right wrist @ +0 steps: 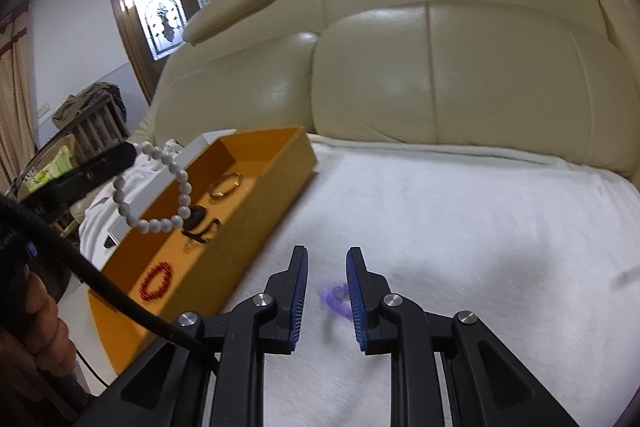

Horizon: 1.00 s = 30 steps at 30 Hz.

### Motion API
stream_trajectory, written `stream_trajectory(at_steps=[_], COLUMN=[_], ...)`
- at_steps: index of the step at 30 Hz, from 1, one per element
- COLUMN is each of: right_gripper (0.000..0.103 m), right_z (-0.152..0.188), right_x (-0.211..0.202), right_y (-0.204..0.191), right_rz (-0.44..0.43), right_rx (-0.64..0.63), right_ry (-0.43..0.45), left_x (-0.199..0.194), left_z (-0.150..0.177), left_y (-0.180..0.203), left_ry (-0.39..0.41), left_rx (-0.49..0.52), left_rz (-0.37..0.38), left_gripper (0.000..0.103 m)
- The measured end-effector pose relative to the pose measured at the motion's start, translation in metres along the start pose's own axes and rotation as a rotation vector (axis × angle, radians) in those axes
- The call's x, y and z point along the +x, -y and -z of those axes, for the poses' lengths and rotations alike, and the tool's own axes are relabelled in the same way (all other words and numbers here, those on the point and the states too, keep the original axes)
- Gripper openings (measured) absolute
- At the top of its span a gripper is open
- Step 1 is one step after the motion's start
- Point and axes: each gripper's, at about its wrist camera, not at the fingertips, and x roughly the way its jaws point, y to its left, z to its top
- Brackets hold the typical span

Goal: Organize jewelry
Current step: 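Lift both bracelets and carry them over the orange box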

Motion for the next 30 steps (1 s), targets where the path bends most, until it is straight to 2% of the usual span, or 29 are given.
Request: stream_trajectory(at_steps=[4,8,11,14,17,19,20,21,22,24,26,30], right_gripper=[0.022,0.022,0.022,0.025,0.025,0.037,0.048,0.051,0.049,0.025,0.01,0.01], right_z=[-0.007,-0.01,-0.006,0.005,0.018,0.022,0.022,0.023,0.025,0.03,0.032,0.02], right_x=[0.007,0.01,0.021,0.04,0.058,0.065,0.065,0.065,0.067,0.073,0.074,0.063], right_y=[-0.016,-0.009,0.022,0.045,0.046,0.038,0.032,0.026,0.018,0.007,-0.003,-0.008], right_rz=[-0.027,0.011,0.072,0.053,0.061,0.058,0.059,0.06,0.08,0.125,0.147,0.126], right_rx=[-0.025,-0.033,0.012,0.076,0.062,0.038,0.01,-0.019,-0.061,-0.138,-0.214,-0.191], right_ry=[0.009,-0.007,-0.065,-0.198,-0.289,-0.309,-0.299,-0.292,-0.29,-0.299,-0.284,-0.214], left_x=[0.0,0.002,0.003,0.002,0.003,0.005,0.005,0.005,0.006,0.006,0.006,0.005], left_z=[-0.002,-0.001,-0.001,-0.001,0.0,0.001,0.001,0.001,0.001,0.001,0.001,0.001], left_y=[-0.017,-0.036,-0.043,-0.047,-0.048,-0.045,-0.044,-0.044,-0.044,-0.045,-0.047,-0.05], left_ry=[0.002,-0.013,-0.021,-0.018,-0.023,-0.027,-0.029,-0.03,-0.032,-0.035,-0.037,-0.031], left_rx=[-0.018,-0.06,-0.075,-0.091,-0.092,-0.083,-0.078,-0.075,-0.075,-0.075,-0.075,-0.078], left_rz=[-0.019,-0.02,-0.011,-0.009,-0.019,-0.027,-0.031,-0.032,-0.031,-0.028,-0.025,-0.031], left_gripper=[0.009,0.009,0.009,0.009,0.009,0.009,0.009,0.009,0.009,0.009,0.009,0.009])
